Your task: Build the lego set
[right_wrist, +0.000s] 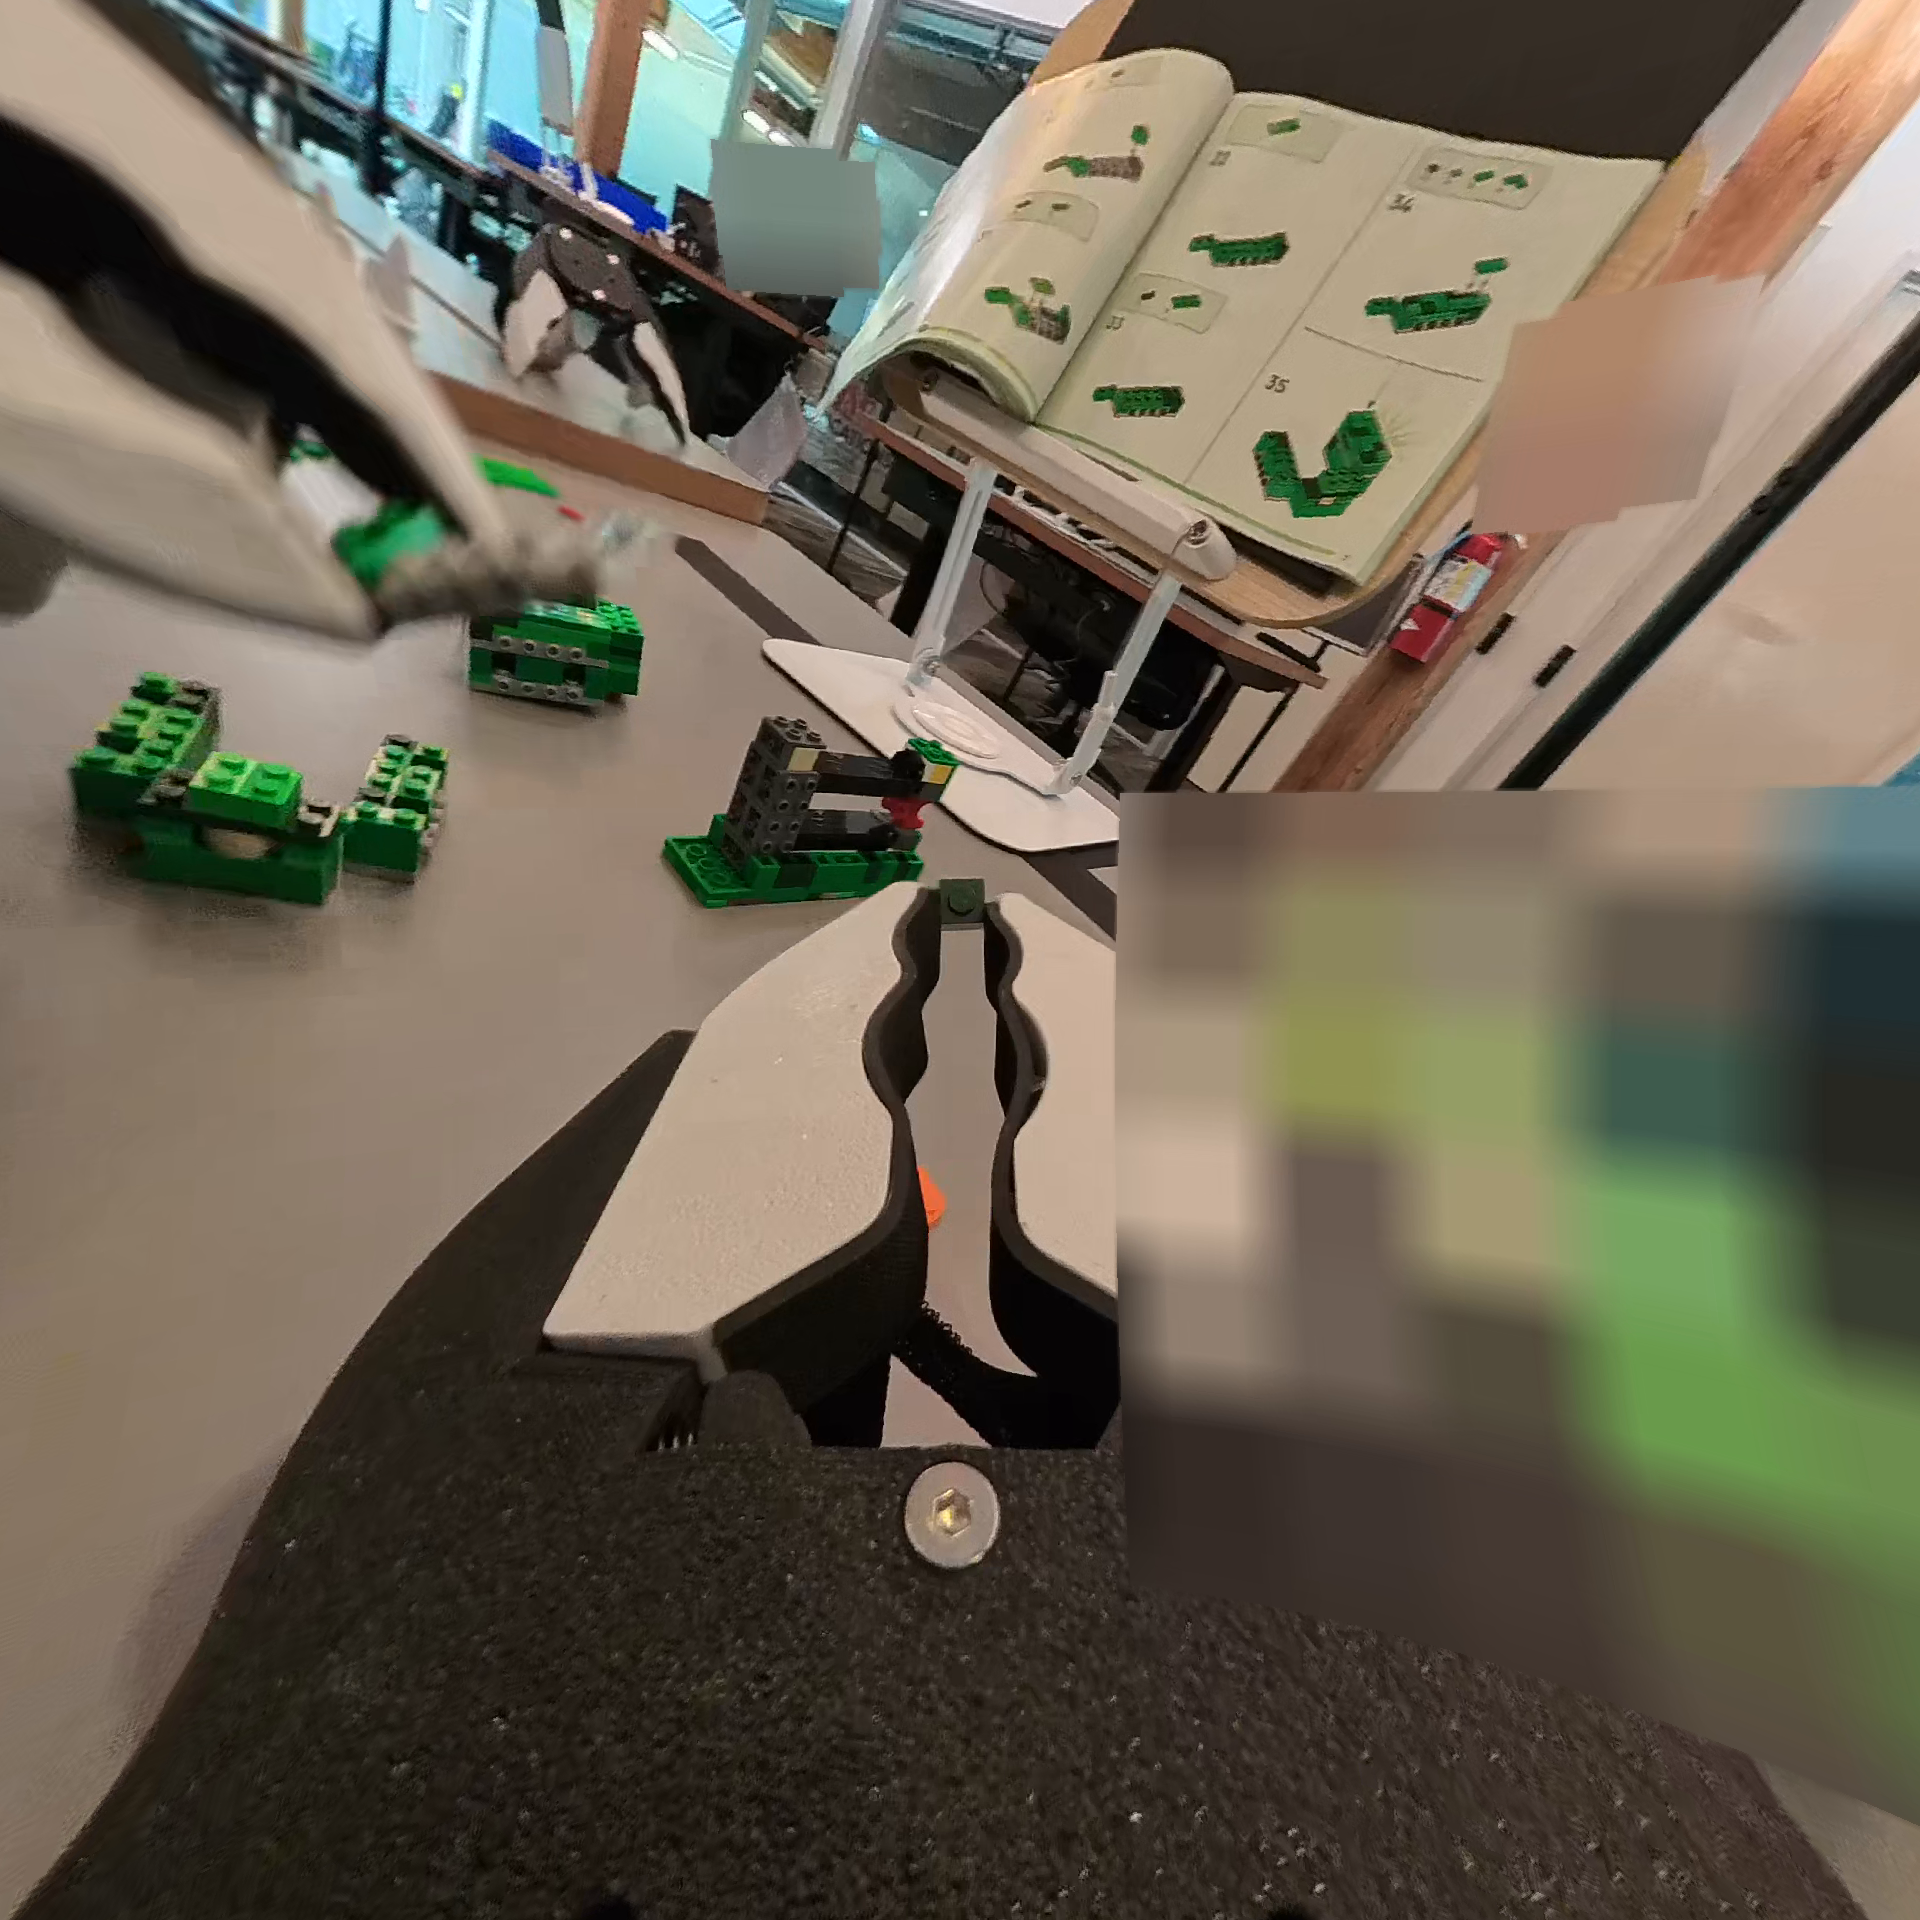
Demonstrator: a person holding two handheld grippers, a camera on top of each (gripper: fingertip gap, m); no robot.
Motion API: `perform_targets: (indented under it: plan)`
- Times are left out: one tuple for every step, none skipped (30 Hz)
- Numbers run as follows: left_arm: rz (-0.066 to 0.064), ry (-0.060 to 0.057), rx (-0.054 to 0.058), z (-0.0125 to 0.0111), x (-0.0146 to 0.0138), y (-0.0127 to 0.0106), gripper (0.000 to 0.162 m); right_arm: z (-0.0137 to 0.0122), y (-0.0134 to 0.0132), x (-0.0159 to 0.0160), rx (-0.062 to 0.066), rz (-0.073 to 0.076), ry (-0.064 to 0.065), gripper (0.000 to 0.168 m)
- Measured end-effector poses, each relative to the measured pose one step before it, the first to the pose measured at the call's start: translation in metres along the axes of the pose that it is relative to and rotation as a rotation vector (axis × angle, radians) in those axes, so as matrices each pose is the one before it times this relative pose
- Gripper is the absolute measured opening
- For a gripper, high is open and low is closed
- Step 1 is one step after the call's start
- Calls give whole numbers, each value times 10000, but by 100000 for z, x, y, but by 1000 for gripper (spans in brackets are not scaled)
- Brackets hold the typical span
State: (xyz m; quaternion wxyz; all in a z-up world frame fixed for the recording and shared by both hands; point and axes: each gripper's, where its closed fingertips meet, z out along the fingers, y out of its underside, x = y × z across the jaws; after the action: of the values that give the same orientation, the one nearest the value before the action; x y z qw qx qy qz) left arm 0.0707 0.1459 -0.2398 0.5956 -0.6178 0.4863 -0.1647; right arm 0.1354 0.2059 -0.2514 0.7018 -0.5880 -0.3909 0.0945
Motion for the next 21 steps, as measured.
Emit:
perform_targets:
  plan:
    - [-136, 297, 68, 754, 1463, -88, 19, -145, -94, 381, 53, 16, 234, 7]
    - [-104, 282, 95, 792, 1341, -167, 19, -163, -85, 444, 53, 16, 264, 7]
    - [-33, 179, 64, 804, 1113, -178, 19, -179, -62, 495, 47, 6, 286, 8]
    - [89, 10, 23, 779, 798, -169, 19, -198, -29, 555, 30, 17, 313, 7]
    - [266, -201, -109, 717, 369, -65, 19, -223, -7, 680, 20, 26, 373, 7]
    - [323, -277, -109, 622, 96, -99, 19, -243, 45, 794, -6, 45, 434, 7]
    - [230, -241, 34, 527, 12, -221, 19, -233, 57, 625, -16, 82, 298, 7]
    - [51, -50, 88, 446, 162, -208, 19, -205, 72, 426, -18, 151, 136, 7]
    - [-44, 110, 68, 396, 304, -81, 19, -169, 91, 296, -22, 191, 64, 8]
    - [46, 102, 11, 308, 245, 91, 19, -141, 38, 284, -2, 149, 75, 7]
    - [169, 37, -23, 181, 137, 219, 19, -120, 15, 276, 19, 92, 84, 7]
    - [206, 59, -111, 80, 141, 372, 19, -80, -22, 194, 33, 99, 43, 7]
    - [108, 81, -129, -3, 168, 393, 19, -24, -20, 131, 36, 117, 1, 7]
    - [4, 103, -48, -83, 173, 277, 19, -7, -5, 49, 24, 123, -33, 7]
    - [-54, 108, -4, -114, 153, 184, 19, 8, -3, -21, 21, 105, -68, 7]
    - [-69, 95, -18, -94, 117, 162, 19, 1, -16, -58, 25, 64, -80, 7]
    - [-21, 68, -8, -84, 49, 112, 19, 5, -12, -82, 16, 26, -72, 7]
    - [14, 27, -1, -71, -18, 83, 19, 6, -12, -85, 9, 9, -60, 7]
    - [8, 34, 17, -35, -1, 61, 19, 26, -12, -115, 11, -13, -67, 7]
    - [-7, 55, 24, -25, 29, 54, 19, 53, 4, -135, -4, -34, -76, 7]
    - [-12, 45, 22, 0, 11, 54, 19, 60, 28, -179, -13, -55, -97, 7]
